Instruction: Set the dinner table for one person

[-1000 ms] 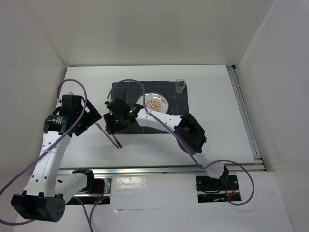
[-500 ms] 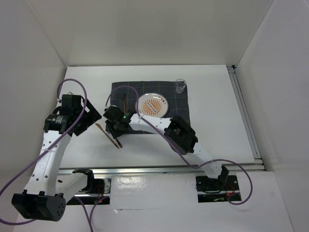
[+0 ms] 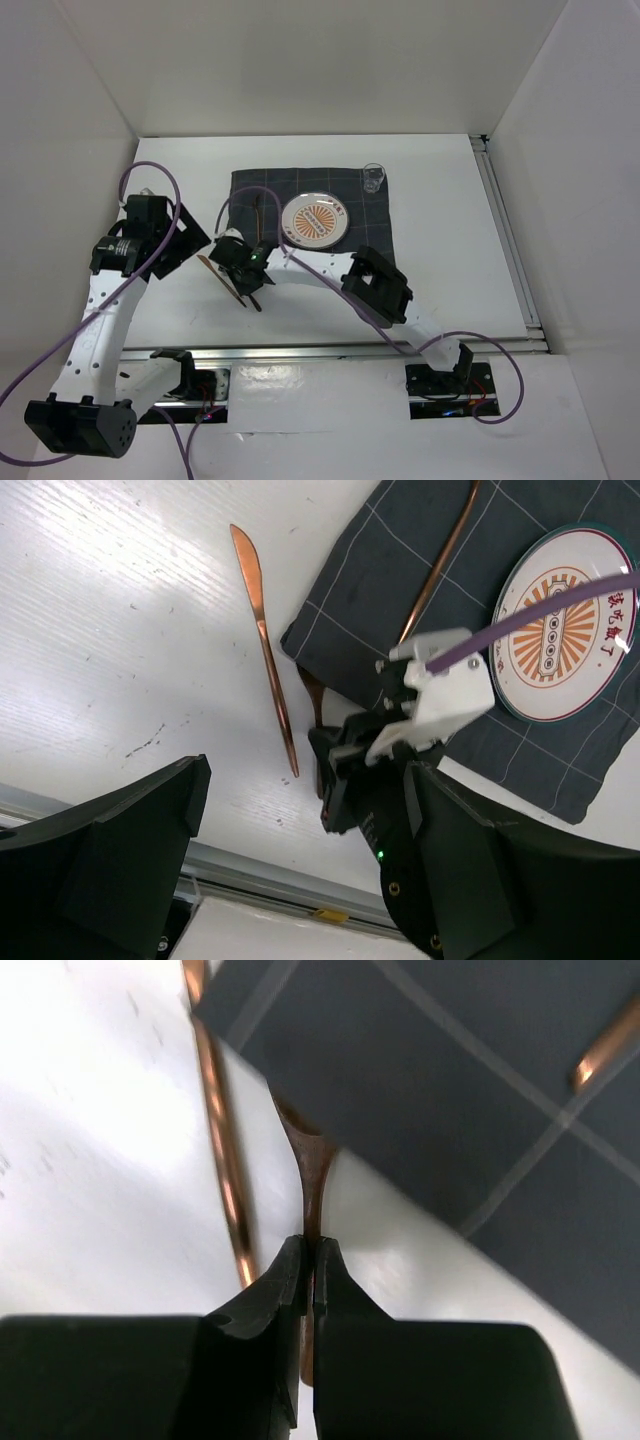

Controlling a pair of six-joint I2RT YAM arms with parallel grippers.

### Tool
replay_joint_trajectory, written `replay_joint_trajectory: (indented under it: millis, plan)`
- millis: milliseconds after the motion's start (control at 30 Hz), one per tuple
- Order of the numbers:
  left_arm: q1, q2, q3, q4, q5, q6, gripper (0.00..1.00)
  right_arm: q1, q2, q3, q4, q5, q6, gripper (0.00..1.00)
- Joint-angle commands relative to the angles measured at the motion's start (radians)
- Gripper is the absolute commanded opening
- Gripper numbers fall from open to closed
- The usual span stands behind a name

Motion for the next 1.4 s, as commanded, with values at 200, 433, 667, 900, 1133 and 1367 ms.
replay_joint_trajectory:
  millis: [200, 433, 667, 900, 1133, 1367]
  plan:
    - [0.0, 0.001, -0.011, 0.026, 0.023, 0.01, 0.98, 0.035, -0.323, -0.366, 0.002, -0.064, -0.119, 0.0]
    - [0.0, 0.01, -0.014, 0.061, 0.115, 0.001, 0.96, 0.046, -0.59, -0.59, -0.107, 0.041, 0.035, 0.0]
    - [-0.009, 0.031, -0.091, 0.107, 0.125, -0.01, 0.96, -0.17, -0.828, -0.76, -0.241, 0.164, 0.273, 0.0]
    - [-0.041, 0.08, -0.129, 0.118, 0.114, 0.01, 0.96, -0.515, -0.811, -0.725, -0.075, 0.078, 0.089, 0.0]
    - [-0.041, 0.081, -0.164, 0.118, 0.065, -0.018, 0.95, -0.692, -0.56, -0.581, 0.033, 0.037, -0.052, 0.0]
    - [-0.051, 0.081, -0.174, 0.109, 0.065, -0.018, 0.95, -0.711, -0.416, -0.5, 0.094, -0.009, -0.086, 0.0]
